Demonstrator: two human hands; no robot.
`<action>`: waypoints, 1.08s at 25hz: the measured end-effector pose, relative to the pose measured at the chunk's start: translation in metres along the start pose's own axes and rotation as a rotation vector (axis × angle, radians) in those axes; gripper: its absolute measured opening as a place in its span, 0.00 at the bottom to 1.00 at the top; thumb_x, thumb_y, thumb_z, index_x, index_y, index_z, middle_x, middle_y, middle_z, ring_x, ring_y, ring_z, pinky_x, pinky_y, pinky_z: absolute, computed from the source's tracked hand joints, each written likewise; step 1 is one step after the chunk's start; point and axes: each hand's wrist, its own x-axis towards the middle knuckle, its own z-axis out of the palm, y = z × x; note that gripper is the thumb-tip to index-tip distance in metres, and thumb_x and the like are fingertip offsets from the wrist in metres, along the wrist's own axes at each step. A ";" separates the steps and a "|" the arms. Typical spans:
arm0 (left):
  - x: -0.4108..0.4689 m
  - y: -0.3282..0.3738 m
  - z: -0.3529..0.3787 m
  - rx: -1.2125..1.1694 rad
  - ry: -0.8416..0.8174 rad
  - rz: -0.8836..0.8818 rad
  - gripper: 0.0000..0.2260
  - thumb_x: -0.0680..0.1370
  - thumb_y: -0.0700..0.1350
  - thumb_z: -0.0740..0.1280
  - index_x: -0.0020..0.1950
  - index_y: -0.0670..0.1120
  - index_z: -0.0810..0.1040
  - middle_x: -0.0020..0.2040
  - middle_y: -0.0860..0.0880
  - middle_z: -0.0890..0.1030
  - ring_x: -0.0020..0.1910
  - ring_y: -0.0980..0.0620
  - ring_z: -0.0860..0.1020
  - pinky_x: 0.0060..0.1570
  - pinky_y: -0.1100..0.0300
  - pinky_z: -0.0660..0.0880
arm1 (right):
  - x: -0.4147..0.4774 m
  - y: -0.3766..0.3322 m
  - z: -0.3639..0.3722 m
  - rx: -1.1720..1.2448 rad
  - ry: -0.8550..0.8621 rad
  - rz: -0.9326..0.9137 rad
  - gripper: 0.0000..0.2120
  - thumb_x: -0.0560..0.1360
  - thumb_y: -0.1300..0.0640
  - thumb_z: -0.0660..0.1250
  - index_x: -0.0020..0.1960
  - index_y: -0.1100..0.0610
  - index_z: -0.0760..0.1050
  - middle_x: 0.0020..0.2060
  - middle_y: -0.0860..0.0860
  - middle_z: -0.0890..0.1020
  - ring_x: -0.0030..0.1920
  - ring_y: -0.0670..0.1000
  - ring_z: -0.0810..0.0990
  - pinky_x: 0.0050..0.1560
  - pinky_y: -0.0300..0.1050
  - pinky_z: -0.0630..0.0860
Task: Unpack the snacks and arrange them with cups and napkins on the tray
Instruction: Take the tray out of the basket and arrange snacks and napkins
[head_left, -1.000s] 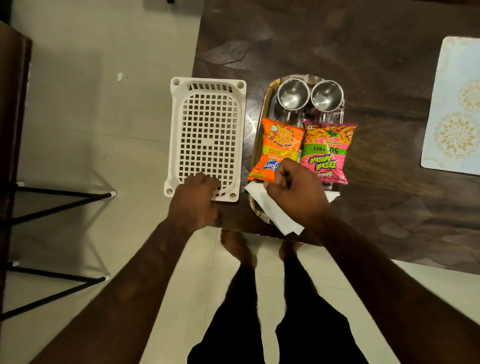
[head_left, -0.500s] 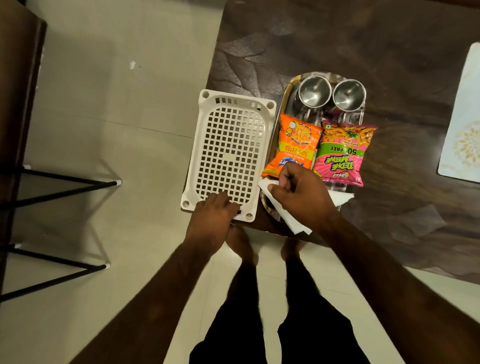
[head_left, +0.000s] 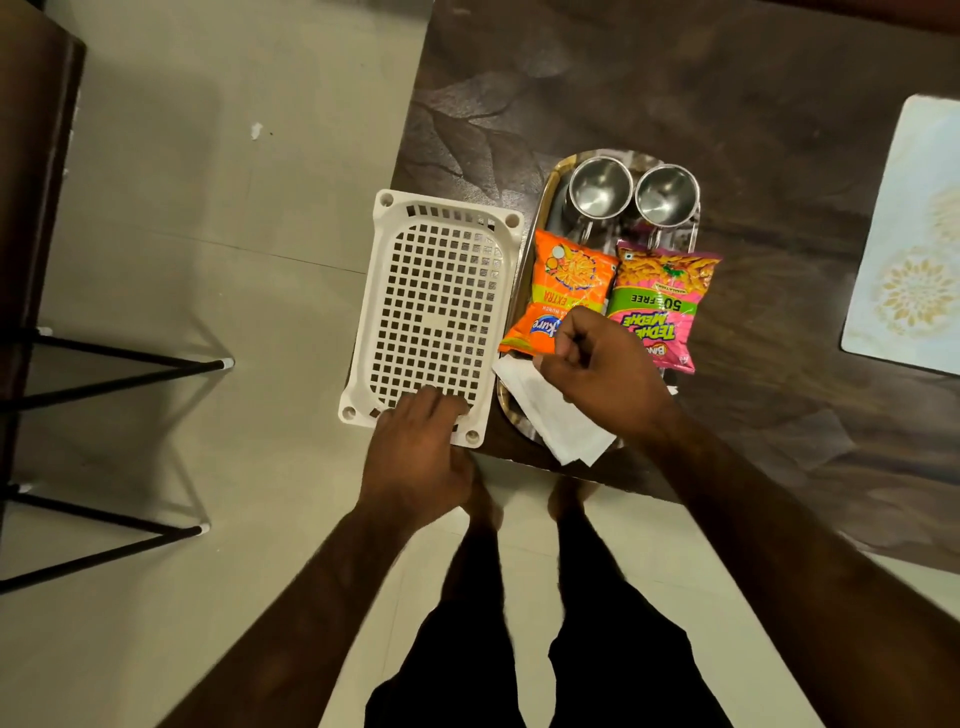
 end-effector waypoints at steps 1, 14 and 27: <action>-0.004 0.013 0.001 -0.099 0.015 -0.058 0.15 0.68 0.43 0.70 0.55 0.48 0.78 0.51 0.50 0.79 0.51 0.48 0.78 0.49 0.53 0.77 | 0.004 -0.003 -0.009 -0.015 -0.010 -0.018 0.12 0.78 0.59 0.73 0.42 0.49 0.73 0.35 0.55 0.80 0.39 0.59 0.81 0.49 0.63 0.82; 0.024 0.138 0.044 -1.507 -0.005 -1.438 0.22 0.70 0.47 0.71 0.65 0.49 0.75 0.54 0.43 0.80 0.44 0.45 0.81 0.30 0.51 0.80 | 0.130 -0.013 -0.129 -0.420 0.034 -0.220 0.10 0.77 0.51 0.72 0.57 0.51 0.84 0.52 0.51 0.83 0.58 0.55 0.81 0.56 0.46 0.74; 0.050 0.150 0.062 -1.699 0.095 -1.514 0.29 0.71 0.43 0.71 0.71 0.50 0.68 0.67 0.41 0.76 0.62 0.37 0.77 0.59 0.41 0.78 | 0.219 -0.013 -0.133 -0.402 -0.214 0.027 0.45 0.67 0.21 0.58 0.73 0.49 0.77 0.75 0.57 0.76 0.76 0.62 0.74 0.76 0.61 0.73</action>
